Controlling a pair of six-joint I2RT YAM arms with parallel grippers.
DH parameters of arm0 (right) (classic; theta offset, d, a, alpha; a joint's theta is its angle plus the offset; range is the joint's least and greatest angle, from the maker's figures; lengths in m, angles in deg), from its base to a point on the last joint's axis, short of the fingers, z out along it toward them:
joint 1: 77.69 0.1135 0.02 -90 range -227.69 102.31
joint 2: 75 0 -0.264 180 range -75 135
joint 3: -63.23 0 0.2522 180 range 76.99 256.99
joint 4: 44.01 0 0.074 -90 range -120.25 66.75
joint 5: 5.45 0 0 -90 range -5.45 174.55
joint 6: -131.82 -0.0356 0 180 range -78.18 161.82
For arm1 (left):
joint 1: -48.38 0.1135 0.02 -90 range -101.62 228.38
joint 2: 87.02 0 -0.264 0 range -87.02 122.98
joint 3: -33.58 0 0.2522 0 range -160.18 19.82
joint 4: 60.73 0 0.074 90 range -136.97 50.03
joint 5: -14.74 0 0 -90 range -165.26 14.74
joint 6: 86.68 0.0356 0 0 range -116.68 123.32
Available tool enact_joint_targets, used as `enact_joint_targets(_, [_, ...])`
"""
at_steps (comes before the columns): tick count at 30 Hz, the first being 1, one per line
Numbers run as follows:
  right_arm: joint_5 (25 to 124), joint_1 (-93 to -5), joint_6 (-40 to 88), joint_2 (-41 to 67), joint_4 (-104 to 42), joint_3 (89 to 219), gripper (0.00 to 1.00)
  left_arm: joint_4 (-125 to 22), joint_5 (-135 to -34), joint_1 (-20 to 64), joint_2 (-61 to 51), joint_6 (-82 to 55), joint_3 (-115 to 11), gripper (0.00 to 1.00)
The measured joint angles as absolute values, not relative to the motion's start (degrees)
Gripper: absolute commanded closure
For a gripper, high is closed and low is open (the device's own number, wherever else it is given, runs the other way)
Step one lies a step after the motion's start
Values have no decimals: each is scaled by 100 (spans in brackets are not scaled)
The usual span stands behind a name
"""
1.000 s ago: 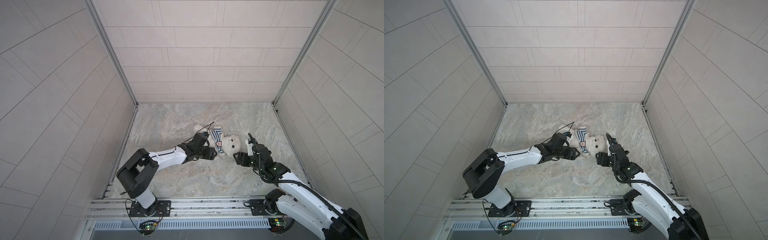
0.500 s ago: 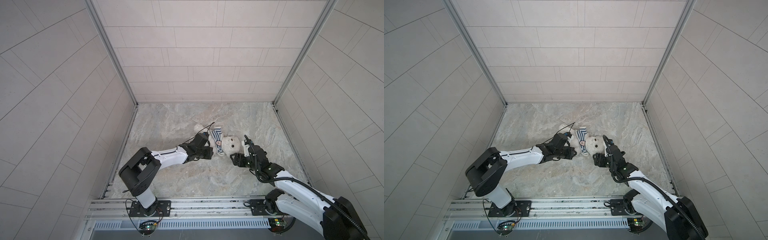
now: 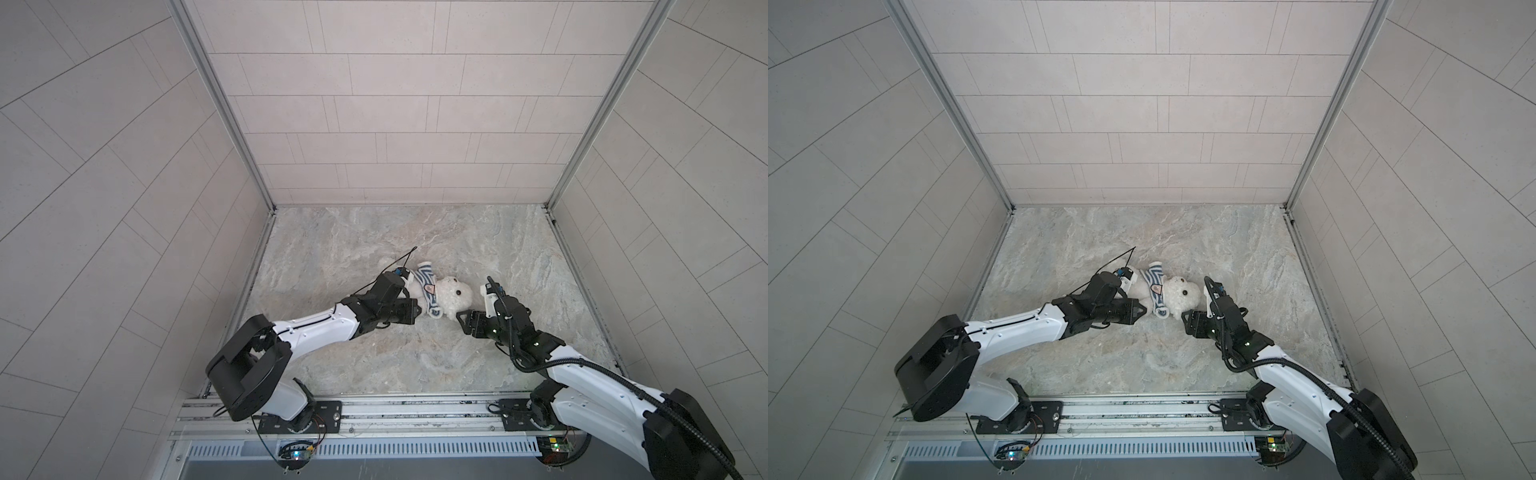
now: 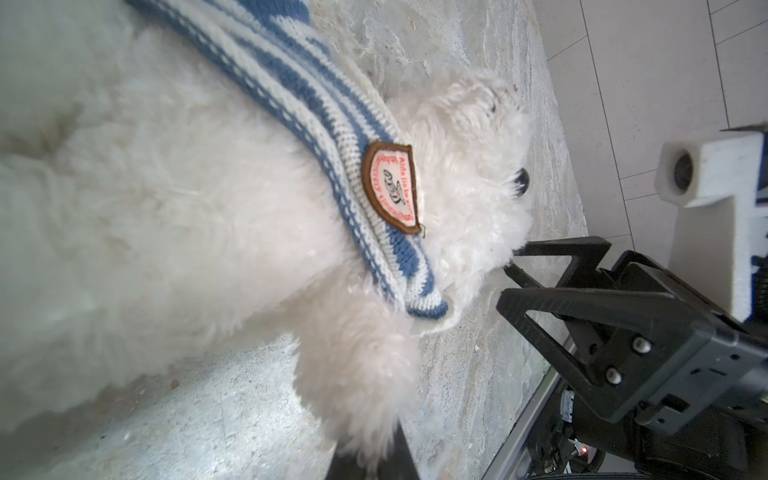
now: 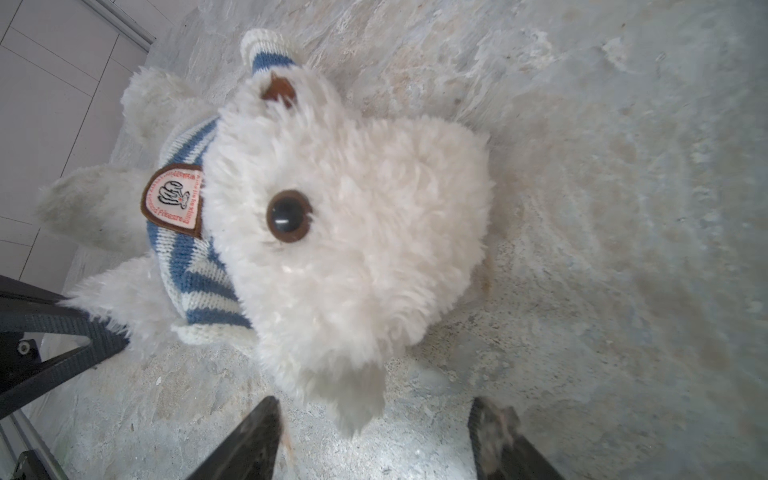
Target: Dress the teddy bear
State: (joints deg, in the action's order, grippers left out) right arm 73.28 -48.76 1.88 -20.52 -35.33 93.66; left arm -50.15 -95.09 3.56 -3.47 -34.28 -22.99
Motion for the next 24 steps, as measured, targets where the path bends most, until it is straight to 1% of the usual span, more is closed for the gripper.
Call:
enact_joint_targets(10, [7293, -4625, -66, -1268, -4405, 9390, 28, -5015, -9595, 358, -509, -3481, -2135, 100])
enact_joint_targets(13, [7267, -4548, -129, -929, -4597, 9460, 35, -5017, -9610, 356, -554, -3481, -2128, 100])
enact_joint_targets(14, [7243, -4524, -162, -813, -4639, 9512, 38, -5015, -9614, 356, -565, -3481, -2128, 100])
enact_joint_targets(18, [7180, -4404, -254, -500, -4737, 9749, 60, -5017, -9621, 358, -613, -3481, -2087, 100])
enact_joint_targets(22, [7217, -4301, -328, -398, -4888, 9816, 75, -5006, -9592, 358, -681, -3478, -2002, 100])
enact_joint_targets(24, [7263, -4247, -341, -398, -4925, 9816, 85, -4971, -9549, 358, -753, -3472, -1962, 98])
